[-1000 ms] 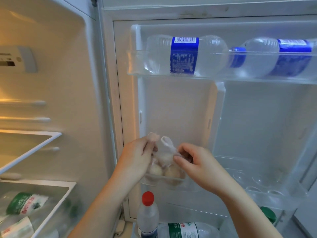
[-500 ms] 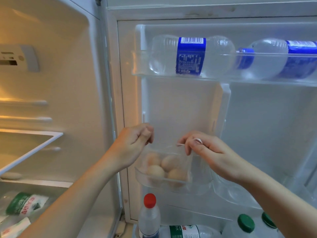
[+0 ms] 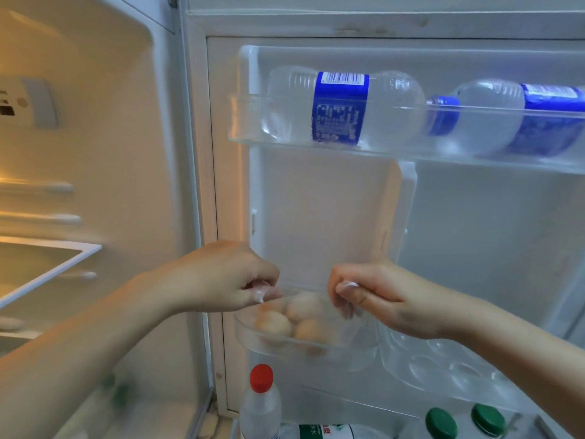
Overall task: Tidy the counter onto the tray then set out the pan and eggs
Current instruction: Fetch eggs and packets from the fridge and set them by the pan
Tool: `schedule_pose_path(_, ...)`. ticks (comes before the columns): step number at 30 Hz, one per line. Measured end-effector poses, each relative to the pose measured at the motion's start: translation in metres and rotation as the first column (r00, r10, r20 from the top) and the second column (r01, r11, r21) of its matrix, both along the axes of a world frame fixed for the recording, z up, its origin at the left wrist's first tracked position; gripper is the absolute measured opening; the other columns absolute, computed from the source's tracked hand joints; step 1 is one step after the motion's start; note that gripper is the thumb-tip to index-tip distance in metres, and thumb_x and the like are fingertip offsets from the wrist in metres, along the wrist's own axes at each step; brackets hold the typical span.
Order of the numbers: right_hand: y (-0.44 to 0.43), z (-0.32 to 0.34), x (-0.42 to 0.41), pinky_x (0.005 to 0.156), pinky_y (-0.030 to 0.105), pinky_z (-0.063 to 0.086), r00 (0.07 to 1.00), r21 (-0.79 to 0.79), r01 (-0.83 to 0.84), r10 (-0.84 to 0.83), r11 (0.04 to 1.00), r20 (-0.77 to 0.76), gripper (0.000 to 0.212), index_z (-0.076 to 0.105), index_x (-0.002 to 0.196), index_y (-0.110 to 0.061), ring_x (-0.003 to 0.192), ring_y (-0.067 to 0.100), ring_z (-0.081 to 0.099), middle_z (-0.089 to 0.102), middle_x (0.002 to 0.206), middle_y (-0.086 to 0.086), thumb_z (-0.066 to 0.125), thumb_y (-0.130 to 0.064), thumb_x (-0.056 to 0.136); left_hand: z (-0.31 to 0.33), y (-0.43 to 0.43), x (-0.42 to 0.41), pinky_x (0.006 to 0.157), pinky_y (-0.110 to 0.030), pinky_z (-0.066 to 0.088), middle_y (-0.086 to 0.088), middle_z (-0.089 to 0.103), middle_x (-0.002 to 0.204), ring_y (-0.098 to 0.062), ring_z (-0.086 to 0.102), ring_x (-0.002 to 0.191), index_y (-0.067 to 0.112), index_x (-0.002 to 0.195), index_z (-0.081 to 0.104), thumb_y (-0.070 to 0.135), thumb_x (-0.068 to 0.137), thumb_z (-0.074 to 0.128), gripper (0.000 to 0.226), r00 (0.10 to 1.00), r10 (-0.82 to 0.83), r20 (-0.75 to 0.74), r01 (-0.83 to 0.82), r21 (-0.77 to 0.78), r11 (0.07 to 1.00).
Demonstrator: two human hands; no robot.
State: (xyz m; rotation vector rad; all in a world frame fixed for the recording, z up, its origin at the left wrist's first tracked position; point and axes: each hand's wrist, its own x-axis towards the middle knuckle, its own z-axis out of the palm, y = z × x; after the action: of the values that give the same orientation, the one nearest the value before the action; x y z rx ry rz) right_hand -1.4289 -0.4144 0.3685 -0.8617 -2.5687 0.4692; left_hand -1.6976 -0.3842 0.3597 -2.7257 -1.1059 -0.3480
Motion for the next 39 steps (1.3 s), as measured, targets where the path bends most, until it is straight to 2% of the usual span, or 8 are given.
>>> schedule_pose_path(5,-0.004,-0.002,0.008,0.069,0.024,0.046,0.969,0.064,0.054,-0.068,0.996,0.239,0.026,0.049,0.121,-0.04,0.07,0.008,0.056,0.06,0.073,-0.013,0.034,-0.034,0.099,0.014,-0.007,-0.002,0.053,-0.02,0.035,0.015,0.049,0.058,0.0,0.048,0.059,0.031,0.079,0.053,0.058,0.084,0.055,0.028,0.976,0.106,-0.192,-0.118,-0.055,0.991)
schedule_pose_path(10,-0.013,0.003,0.01,0.072,0.04,0.046,0.934,0.235,-0.018,-0.068,0.972,0.351,0.045,0.054,0.078,-0.02,0.062,0.016,0.051,0.057,0.063,-0.003,0.03,-0.053,0.097,0.019,-0.017,0.0,0.054,-0.021,0.038,0.014,0.055,0.067,-0.001,0.05,0.064,0.041,0.104,0.055,0.073,0.067,0.062,0.05,0.95,0.165,-0.264,-0.185,-0.053,0.981)
schedule_pose_path(16,-0.019,0.007,0.01,0.084,0.031,0.042,0.883,0.188,-0.031,-0.061,0.982,0.465,0.051,0.061,0.092,-0.025,0.078,0.011,0.057,0.066,0.089,-0.008,0.024,-0.061,0.092,0.015,-0.032,0.001,0.052,-0.022,0.036,0.014,0.058,0.082,-0.004,0.05,0.066,0.044,0.095,0.04,0.086,0.055,0.056,0.06,0.92,0.264,-0.289,-0.282,-0.022,0.959)
schedule_pose_path(21,-0.017,0.001,0.003,0.068,0.044,0.044,0.859,0.169,0.049,-0.128,0.984,0.495,0.068,0.051,0.073,-0.012,0.064,0.022,0.05,0.055,0.07,0.003,0.008,-0.062,0.091,0.001,-0.045,0.007,0.064,-0.025,0.041,0.018,0.05,0.102,-0.005,0.047,0.082,0.044,0.117,0.039,0.083,0.06,0.056,0.071,0.919,0.29,-0.266,-0.313,-0.05,0.948)
schedule_pose_path(27,-0.016,0.002,-0.009,0.07,0.039,0.046,0.81,0.268,0.108,-0.241,0.957,0.534,0.045,0.052,0.074,-0.016,0.068,0.019,0.053,0.06,0.073,0.001,0.034,-0.05,0.097,-0.008,-0.052,0.008,0.068,-0.022,0.041,0.02,0.04,0.114,-0.001,0.043,0.086,0.04,0.122,0.034,0.074,0.069,0.059,0.068,0.936,0.289,-0.202,-0.325,-0.173,0.93)
schedule_pose_path(30,-0.022,0.013,-0.007,0.066,0.032,0.046,0.823,0.333,0.096,-0.263,0.938,0.503,0.043,0.05,0.077,-0.022,0.071,0.014,0.055,0.061,0.077,-0.005,0.027,-0.056,0.091,0.0,-0.053,0.003,0.072,-0.021,0.044,0.024,0.042,0.118,0.0,0.05,0.093,0.044,0.122,0.032,0.082,0.068,0.05,0.069,0.936,0.315,-0.156,-0.345,-0.234,0.909)
schedule_pose_path(36,-0.024,0.016,-0.01,0.06,0.033,0.043,0.8,0.328,0.08,-0.257,0.941,0.542,0.051,0.037,0.062,-0.017,0.062,0.019,0.048,0.05,0.063,0.001,0.023,-0.059,0.086,0.0,-0.049,0.006,0.058,-0.026,0.042,0.01,0.058,0.077,-0.009,0.055,0.071,0.034,0.092,0.052,0.069,0.084,0.001,0.063,0.931,0.365,-0.027,-0.362,0.088,0.928)
schedule_pose_path(39,-0.019,0.016,-0.016,0.064,0.037,0.045,0.859,0.307,0.107,-0.243,0.946,0.45,0.042,0.044,0.067,-0.021,0.063,0.016,0.049,0.053,0.069,-0.003,0.031,-0.055,0.088,-0.001,-0.044,0.008,0.053,-0.029,0.039,0.008,0.056,0.062,-0.019,0.057,0.063,0.027,0.075,0.06,0.044,0.091,0.029,0.038,0.958,0.284,0.034,-0.281,0.294,0.913)
